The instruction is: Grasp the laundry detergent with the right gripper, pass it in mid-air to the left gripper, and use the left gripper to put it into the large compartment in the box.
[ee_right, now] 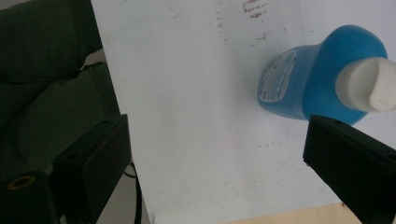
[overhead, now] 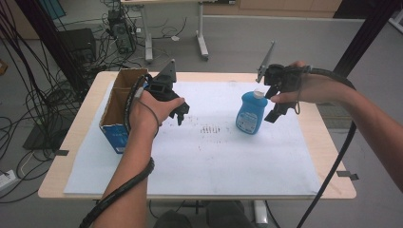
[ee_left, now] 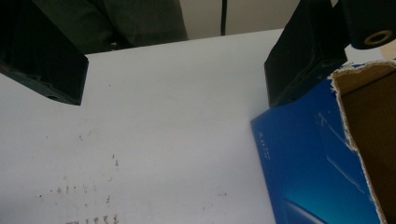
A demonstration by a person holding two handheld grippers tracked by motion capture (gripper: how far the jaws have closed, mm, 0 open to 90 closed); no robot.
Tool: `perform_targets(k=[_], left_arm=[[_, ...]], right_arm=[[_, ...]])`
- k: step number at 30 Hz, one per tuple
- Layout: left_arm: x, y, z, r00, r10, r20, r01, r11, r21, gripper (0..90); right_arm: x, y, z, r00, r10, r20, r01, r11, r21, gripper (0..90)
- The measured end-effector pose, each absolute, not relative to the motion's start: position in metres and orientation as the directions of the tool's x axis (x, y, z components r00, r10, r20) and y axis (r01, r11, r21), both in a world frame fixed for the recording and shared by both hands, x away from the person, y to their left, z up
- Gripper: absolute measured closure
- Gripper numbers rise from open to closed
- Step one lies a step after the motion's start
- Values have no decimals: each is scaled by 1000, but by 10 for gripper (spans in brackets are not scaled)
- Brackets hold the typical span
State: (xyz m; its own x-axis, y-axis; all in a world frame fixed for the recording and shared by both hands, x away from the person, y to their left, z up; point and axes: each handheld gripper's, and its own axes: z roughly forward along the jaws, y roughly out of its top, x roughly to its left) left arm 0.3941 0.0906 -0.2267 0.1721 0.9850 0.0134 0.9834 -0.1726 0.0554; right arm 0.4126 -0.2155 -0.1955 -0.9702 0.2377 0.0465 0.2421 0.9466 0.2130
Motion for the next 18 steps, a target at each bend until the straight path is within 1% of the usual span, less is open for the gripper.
perform_targets(k=[4,9,10,18], left_arm=[[393,90,-226,173,985,14,983,-173,60,67],[391,89,-225,184,982,29,980,-186,77,68],[390,88,-223,193,981,34,977,-195,89,68],[392,86,-222,204,978,34,974,-207,91,67]], right_arm=[[413,-228,-192,-959,282,36,283,934,218,68],[416,-240,-194,-949,315,20,310,921,234,62],[418,-246,-197,-943,331,17,326,915,239,62],[422,-269,-213,-918,396,13,384,881,277,55]])
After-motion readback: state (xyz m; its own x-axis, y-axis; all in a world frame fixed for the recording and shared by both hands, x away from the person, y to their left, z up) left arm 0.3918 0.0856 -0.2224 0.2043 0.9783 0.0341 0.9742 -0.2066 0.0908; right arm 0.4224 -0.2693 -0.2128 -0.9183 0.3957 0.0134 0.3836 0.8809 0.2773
